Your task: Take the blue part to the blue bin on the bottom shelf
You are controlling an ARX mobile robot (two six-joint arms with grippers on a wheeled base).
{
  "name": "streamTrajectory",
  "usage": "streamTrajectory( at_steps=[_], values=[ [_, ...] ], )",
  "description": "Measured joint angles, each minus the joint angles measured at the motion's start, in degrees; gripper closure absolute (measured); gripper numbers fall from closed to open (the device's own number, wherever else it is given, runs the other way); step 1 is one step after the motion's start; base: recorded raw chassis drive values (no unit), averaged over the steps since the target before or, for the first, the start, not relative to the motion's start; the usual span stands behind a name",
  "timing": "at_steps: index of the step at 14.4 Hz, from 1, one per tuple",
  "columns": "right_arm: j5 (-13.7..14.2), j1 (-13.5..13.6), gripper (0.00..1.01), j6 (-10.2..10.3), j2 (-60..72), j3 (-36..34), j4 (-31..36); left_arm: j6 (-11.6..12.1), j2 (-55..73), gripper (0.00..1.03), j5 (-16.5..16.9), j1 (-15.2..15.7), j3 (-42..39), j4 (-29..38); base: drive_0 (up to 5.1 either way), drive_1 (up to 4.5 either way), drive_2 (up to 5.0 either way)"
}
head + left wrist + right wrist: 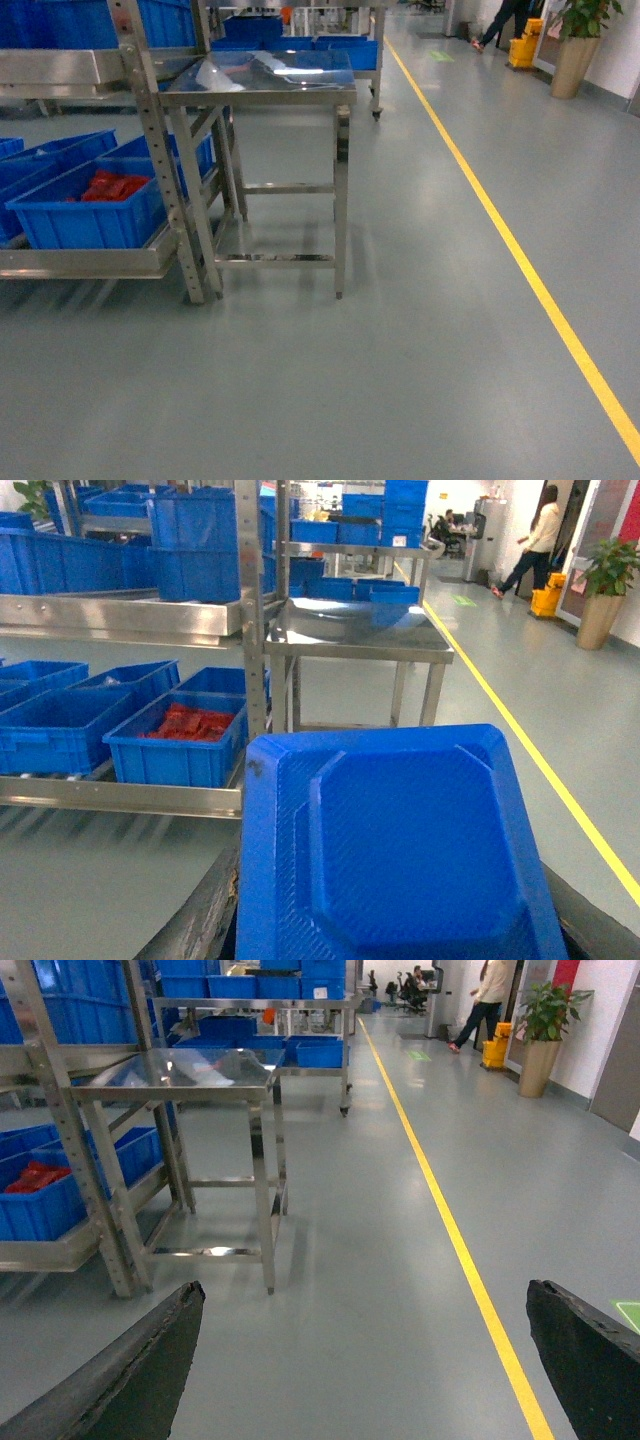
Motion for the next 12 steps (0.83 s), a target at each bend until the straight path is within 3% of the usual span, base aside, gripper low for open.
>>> streamTrajectory(
  at_steps=[12],
  values=[
    [0.0, 0.0, 0.03, 0.0, 0.0, 0.0, 0.0, 0.0, -0.1, 0.59, 0.0, 0.0, 0.0, 0.1, 0.0, 4.27, -4.2]
  ],
)
